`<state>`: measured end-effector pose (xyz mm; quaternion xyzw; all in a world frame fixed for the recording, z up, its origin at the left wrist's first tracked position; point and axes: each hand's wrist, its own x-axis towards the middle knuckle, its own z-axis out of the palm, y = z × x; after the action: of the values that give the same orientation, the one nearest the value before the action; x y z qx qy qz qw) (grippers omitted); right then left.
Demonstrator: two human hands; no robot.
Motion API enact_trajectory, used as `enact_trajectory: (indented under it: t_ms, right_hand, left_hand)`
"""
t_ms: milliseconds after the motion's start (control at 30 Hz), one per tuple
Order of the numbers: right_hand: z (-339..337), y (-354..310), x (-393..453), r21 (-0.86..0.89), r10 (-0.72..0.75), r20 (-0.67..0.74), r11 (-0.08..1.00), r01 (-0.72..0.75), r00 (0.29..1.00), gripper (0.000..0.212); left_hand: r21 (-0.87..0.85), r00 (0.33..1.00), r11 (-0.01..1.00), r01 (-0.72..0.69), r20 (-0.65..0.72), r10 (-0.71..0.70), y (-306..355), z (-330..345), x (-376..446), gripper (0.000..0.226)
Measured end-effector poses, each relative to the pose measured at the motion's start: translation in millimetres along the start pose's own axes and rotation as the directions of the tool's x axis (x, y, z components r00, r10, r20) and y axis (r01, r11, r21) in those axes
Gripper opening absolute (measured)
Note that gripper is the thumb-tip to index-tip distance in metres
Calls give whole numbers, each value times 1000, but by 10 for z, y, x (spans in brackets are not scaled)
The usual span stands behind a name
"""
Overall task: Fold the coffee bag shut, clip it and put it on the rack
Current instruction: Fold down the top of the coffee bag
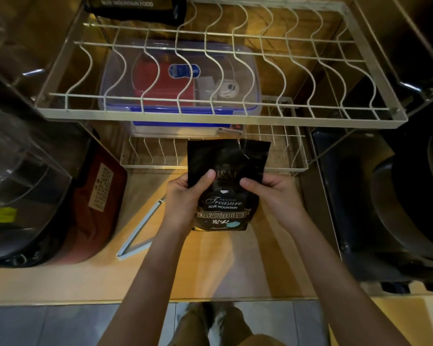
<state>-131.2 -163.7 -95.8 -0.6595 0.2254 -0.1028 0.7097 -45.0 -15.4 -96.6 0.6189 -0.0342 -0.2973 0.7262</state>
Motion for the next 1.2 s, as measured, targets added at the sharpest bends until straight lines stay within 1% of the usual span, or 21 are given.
enact_trajectory:
  t_ms: [133,233,367,433,533,600,633,667,700,733,767,800,833,867,933,1000,1100,1200]
  right_hand:
    - [20,1,-4,32,-9,-34,999,10,999,9]
    - [20,-12,-42,67,-10,-50,998,14,999,15]
    - [53,-47,-88,216,27,-62,976,-13,998,21]
    - [90,-68,-101,259,22,-97,966,4,995,26]
    - [136,-71,-142,300,11,-169,953,41,986,49]
    - [138,-67,-164,322,-13,-183,944,72,983,58]
    - [135,-76,-169,314,-21,-179,946,77,984,56]
    - [123,-85,-169,293,-25,-166,953,74,986,49]
    - [106,-96,-164,266,-24,-145,962,62,989,41]
    - [83,-98,-157,239,-22,-117,970,50,993,34]
    - [63,-97,-150,212,-21,-85,976,38,996,29]
    - [43,-98,-143,181,-24,-53,983,34,998,26]
    - [27,-103,-138,150,-31,-25,988,35,999,25]
    - [8,-98,-131,124,-33,-3,992,33,999,24]
    - [-35,-95,-118,90,-19,43,996,15,999,24]
    - [-93,-87,-111,51,0,90,999,-4,996,25]
    - [-165,-90,-119,-29,47,144,999,-44,988,39]
    - [-193,-81,-130,-52,66,149,997,-58,987,37]
  left_hand:
    - [-15,999,999,38,20,-38,22,-22,26,30]
    - [-35,995,996,76,62,-74,67,-18,41,29]
    - [-26,992,995,95,82,-92,97,0,36,30]
    - [-36,995,995,91,33,-89,107,17,31,30]
    - [-92,990,989,113,-79,-120,102,42,31,34]
    - [-93,989,991,98,-102,-108,105,52,15,33]
    - [-76,990,994,75,-116,-84,111,49,2,31]
    - [-35,991,998,43,-125,-47,111,43,-9,29]
    - [1,992,1000,2,-125,-2,132,38,-25,23]
    - [43,992,998,-43,-117,48,133,15,-23,12]
    - [78,990,994,-73,-116,82,149,3,-25,10]
    - [104,987,989,-104,-112,116,143,-21,-17,23]
    - [113,987,985,-128,-85,138,166,-29,-21,32]
    - [129,985,980,-154,-51,162,170,-47,-13,33]
    - [185,982,965,-186,19,186,183,-60,-1,26]
    - [225,979,953,-201,57,193,184,-77,6,23]
    - [294,976,934,-205,129,173,135,-165,11,14]
    - [355,977,922,-153,193,88,72,-257,1,36]
